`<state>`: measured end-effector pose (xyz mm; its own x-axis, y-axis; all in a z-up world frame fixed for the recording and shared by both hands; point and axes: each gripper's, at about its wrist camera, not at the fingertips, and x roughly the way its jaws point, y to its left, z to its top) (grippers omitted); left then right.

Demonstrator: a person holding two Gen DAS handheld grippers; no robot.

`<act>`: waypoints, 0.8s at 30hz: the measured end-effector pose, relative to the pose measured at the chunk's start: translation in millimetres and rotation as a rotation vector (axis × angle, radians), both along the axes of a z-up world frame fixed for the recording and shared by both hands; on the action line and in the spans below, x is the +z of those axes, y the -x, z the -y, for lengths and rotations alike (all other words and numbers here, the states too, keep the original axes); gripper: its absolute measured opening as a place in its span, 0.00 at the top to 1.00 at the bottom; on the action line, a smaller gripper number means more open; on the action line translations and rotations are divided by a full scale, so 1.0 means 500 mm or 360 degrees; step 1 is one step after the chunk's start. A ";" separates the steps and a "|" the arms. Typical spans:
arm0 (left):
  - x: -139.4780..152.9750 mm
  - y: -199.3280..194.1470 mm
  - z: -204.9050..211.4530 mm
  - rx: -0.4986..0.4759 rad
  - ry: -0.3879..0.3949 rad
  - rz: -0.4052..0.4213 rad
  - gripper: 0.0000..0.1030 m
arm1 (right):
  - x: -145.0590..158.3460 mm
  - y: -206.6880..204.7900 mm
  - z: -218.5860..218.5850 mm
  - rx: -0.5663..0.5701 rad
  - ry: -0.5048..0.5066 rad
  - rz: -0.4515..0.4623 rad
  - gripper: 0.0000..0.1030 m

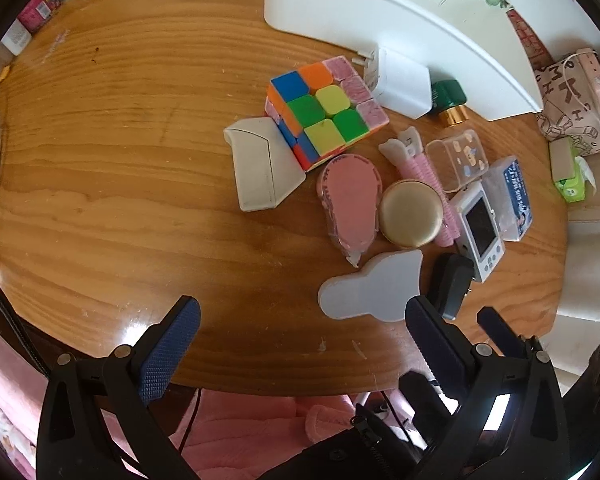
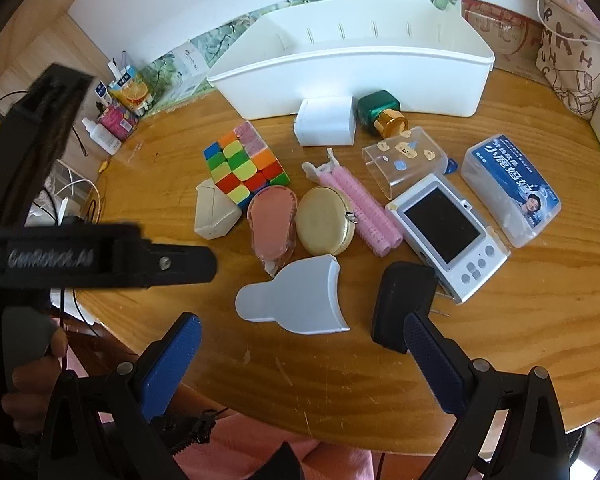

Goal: Organize rigid objects
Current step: 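Lower the left tool over the pink oval tape dispenser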

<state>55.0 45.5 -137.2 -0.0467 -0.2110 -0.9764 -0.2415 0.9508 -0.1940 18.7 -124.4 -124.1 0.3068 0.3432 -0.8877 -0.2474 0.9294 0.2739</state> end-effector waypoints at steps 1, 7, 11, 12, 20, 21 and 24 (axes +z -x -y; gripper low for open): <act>-0.005 -0.005 -0.002 -0.0001 0.0002 -0.0011 0.01 | -0.005 0.002 -0.002 0.0000 0.0016 0.0006 0.02; -0.037 -0.034 -0.014 0.0011 0.0044 -0.0107 0.01 | -0.020 0.016 -0.028 0.0037 -0.0004 0.0099 0.02; -0.052 -0.055 -0.012 0.0008 0.0056 -0.0142 0.02 | -0.037 0.018 -0.042 0.0048 -0.0002 0.0142 0.02; -0.054 -0.061 -0.013 0.0006 0.0061 -0.0150 0.02 | -0.038 0.020 -0.045 0.0048 -0.0020 0.0156 0.02; -0.067 -0.095 -0.013 -0.0013 0.0053 -0.0197 0.05 | -0.074 0.025 -0.084 0.0117 0.0083 0.0192 0.02; -0.069 -0.100 -0.014 -0.0013 0.0050 -0.0202 0.06 | -0.078 0.025 -0.088 0.0119 0.0094 0.0193 0.02; -0.077 -0.108 -0.023 -0.0017 0.0046 -0.0217 0.09 | -0.088 0.022 -0.098 0.0118 0.0113 0.0205 0.02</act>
<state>109.1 56.8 -175.5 -0.1808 -0.2380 -0.9543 -0.2572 0.9480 -0.1877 7.8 -75.3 -168.3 0.3961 0.3067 -0.8655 -0.3446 0.9233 0.1695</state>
